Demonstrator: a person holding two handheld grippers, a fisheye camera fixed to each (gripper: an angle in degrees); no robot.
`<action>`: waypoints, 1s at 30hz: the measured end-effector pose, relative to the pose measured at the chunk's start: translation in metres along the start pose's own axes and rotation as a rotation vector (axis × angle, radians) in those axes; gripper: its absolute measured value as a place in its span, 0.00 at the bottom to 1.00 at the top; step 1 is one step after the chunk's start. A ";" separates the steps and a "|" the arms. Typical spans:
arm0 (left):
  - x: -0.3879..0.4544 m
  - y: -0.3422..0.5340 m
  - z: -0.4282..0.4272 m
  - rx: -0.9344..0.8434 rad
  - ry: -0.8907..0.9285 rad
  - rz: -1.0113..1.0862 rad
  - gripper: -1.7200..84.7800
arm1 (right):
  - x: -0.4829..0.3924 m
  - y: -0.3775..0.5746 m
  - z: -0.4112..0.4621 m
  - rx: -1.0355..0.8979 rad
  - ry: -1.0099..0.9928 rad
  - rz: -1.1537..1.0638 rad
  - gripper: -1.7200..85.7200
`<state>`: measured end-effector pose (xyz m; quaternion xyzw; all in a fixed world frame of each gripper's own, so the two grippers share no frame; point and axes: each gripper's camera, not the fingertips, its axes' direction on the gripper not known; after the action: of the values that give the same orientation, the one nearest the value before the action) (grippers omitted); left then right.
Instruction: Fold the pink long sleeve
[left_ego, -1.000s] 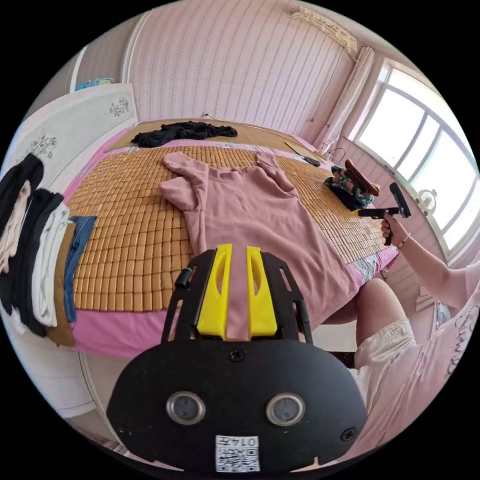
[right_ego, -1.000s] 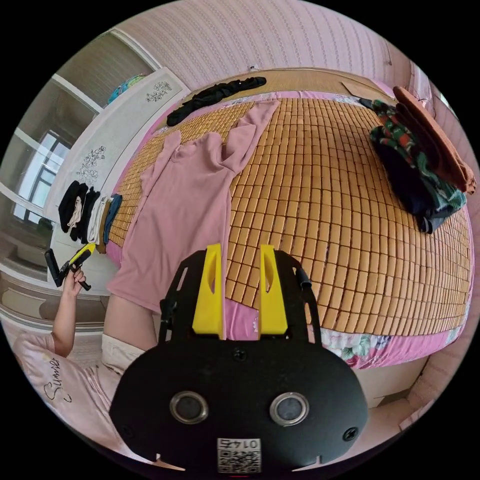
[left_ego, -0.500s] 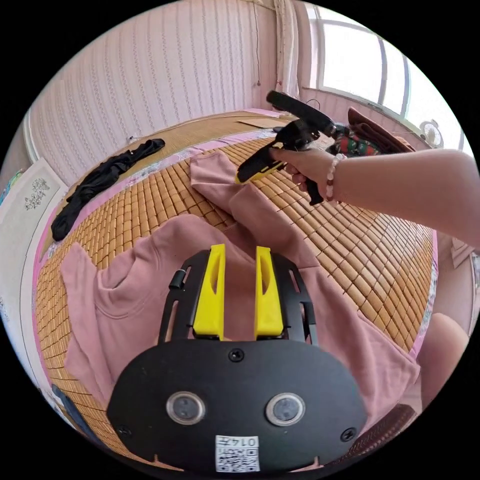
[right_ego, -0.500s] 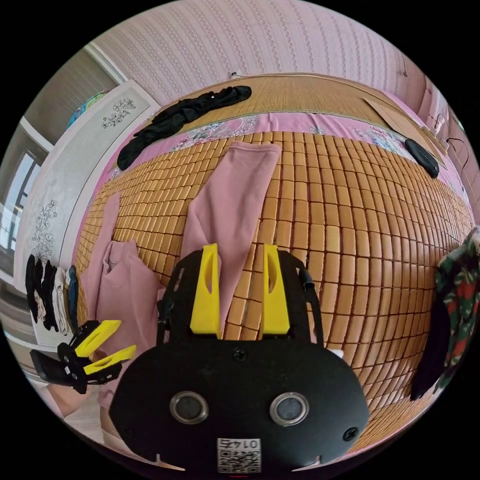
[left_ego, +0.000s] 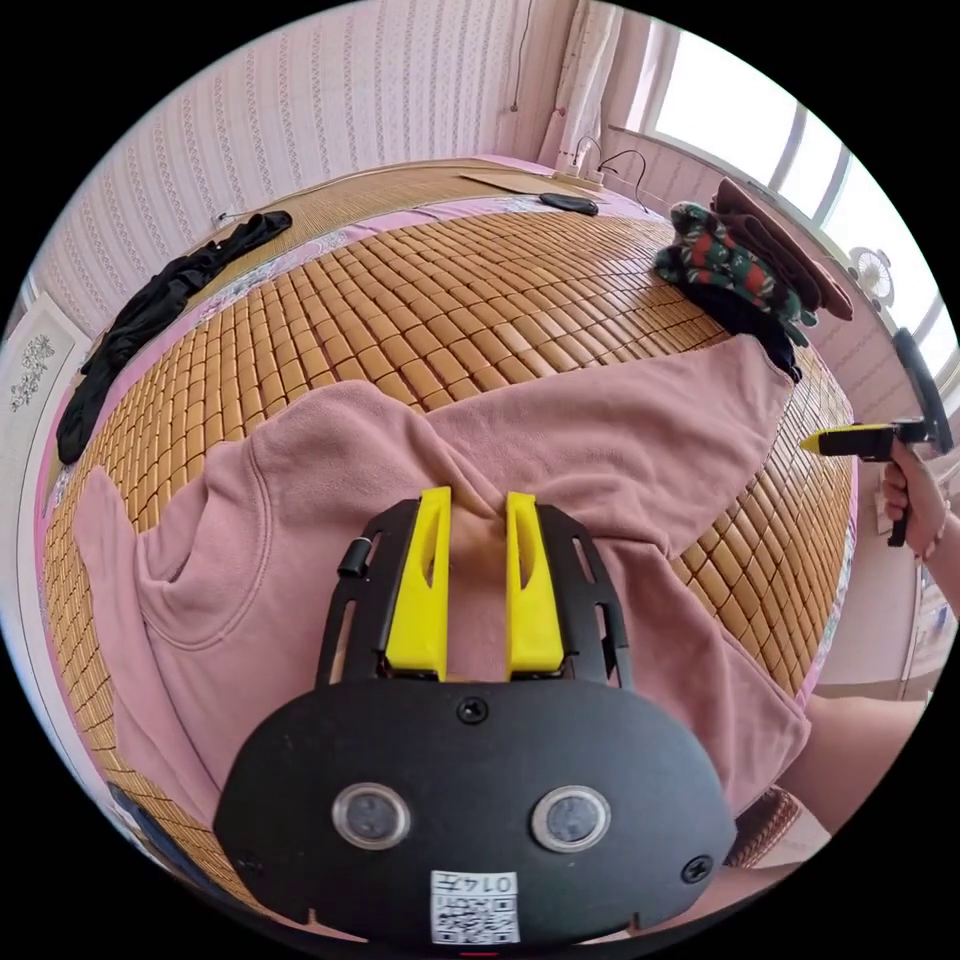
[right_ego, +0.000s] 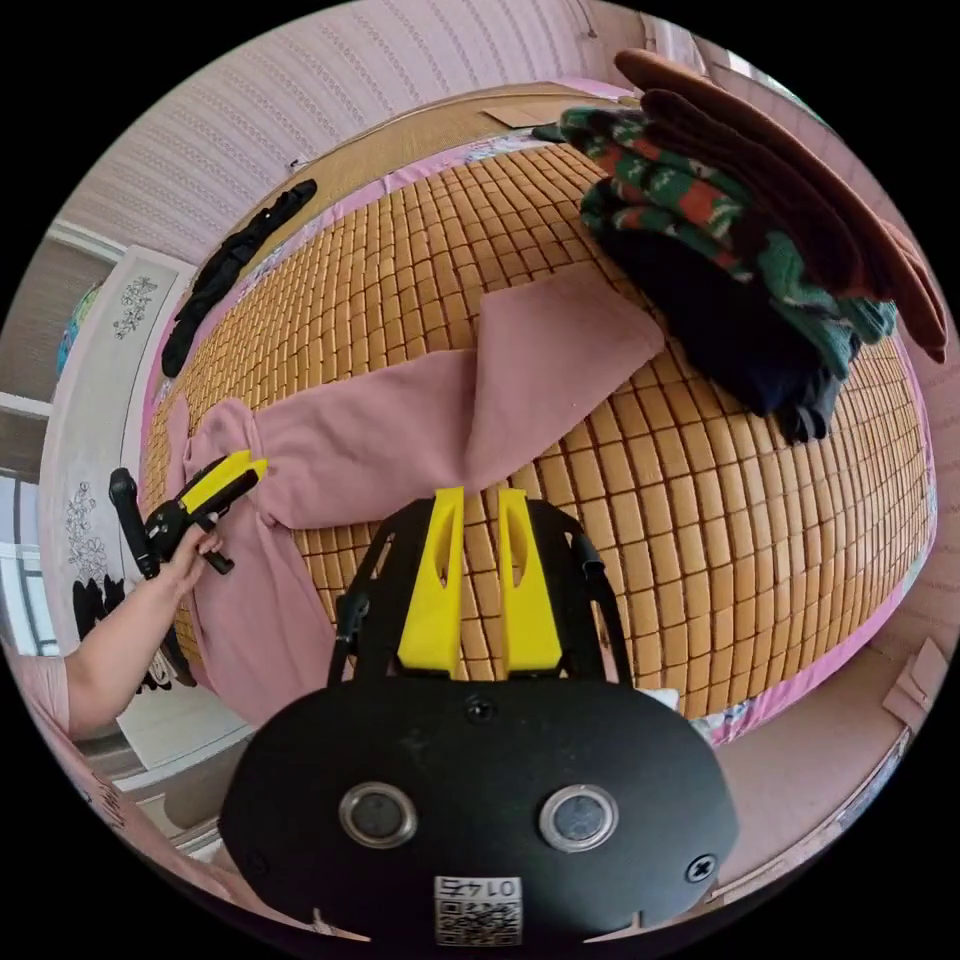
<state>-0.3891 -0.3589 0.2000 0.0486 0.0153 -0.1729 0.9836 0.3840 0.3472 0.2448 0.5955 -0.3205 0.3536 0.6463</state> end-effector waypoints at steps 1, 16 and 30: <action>-0.003 -0.002 0.000 -0.008 0.013 -0.008 0.12 | 0.006 0.004 -0.002 -0.008 0.014 0.014 0.09; -0.013 -0.077 0.033 -0.108 -0.088 0.049 0.10 | 0.008 -0.068 0.004 0.122 0.356 -0.005 0.09; -0.036 -0.112 0.039 -0.030 0.120 0.017 0.02 | -0.005 -0.095 0.004 0.162 0.438 0.023 0.07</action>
<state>-0.4610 -0.4551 0.2308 0.0443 0.0767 -0.1609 0.9830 0.4611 0.3391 0.1894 0.5508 -0.1499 0.5061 0.6465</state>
